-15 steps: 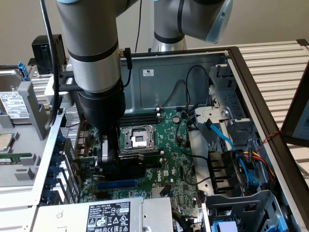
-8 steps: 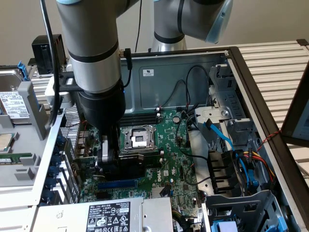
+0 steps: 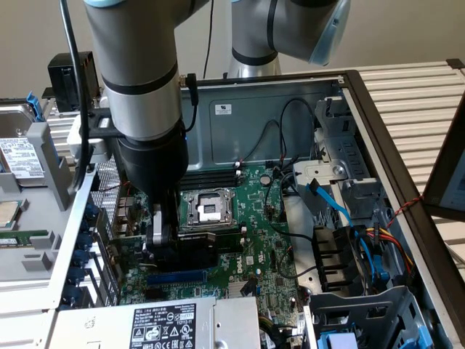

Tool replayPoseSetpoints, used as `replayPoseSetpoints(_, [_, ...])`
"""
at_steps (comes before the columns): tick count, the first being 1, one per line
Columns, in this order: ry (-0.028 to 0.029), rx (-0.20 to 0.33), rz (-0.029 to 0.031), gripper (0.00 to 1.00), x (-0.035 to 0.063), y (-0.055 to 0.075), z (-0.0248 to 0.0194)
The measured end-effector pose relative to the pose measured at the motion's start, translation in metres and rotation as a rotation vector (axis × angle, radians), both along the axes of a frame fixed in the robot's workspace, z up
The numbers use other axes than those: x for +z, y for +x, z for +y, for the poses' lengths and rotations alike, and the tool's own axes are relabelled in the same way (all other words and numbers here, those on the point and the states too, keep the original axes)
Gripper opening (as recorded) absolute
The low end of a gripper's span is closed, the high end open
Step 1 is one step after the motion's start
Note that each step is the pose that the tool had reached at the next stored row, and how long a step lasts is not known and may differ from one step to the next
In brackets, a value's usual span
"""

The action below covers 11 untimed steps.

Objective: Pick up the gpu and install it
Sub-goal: 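Insert the gpu into the slot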

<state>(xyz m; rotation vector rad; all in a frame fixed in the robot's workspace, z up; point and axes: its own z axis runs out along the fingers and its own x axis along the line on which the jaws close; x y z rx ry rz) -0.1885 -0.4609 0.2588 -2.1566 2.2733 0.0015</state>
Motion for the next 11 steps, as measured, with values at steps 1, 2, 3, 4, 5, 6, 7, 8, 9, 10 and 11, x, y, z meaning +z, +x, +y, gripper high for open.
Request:
replayPoseSetpoints(1, [0.0,0.0,0.0003,0.27,-0.0002,0.0,0.0001])
replayPoseSetpoints(2, [0.0002,0.0,0.0009,0.27,-0.0004,0.0001,0.0001])
replayPoseSetpoints(3, [0.0002,0.0,0.0014,0.27,-0.0007,0.0001,0.0002])
replayPoseSetpoints(4, [0.0002,0.0,0.002,0.27,-0.001,0.0001,0.0002])
replayPoseSetpoints(5, [0.0002,0.0,0.0026,0.27,-0.0012,0.0,0.0002])
replayPoseSetpoints(6, [0.0002,0.0,0.0034,0.27,-0.0014,0.0001,0.0002])
replayPoseSetpoints(7, [0.0001,0.0,0.0039,0.27,-0.0015,0.0,0.0002])
replayPoseSetpoints(8, [0.0002,0.0,0.004,0.27,-0.0016,0.0001,0.0002])
replayPoseSetpoints(9, [0.0002,0.0,0.004,0.27,-0.002,0.0001,0.0002])
replayPoseSetpoints(10, [0.0002,0.0,0.004,0.27,-0.003,0.0001,-0.0001])
replayPoseSetpoints(11, [0.0003,0.0,0.004,0.27,-0.0032,0.0001,-0.0001])
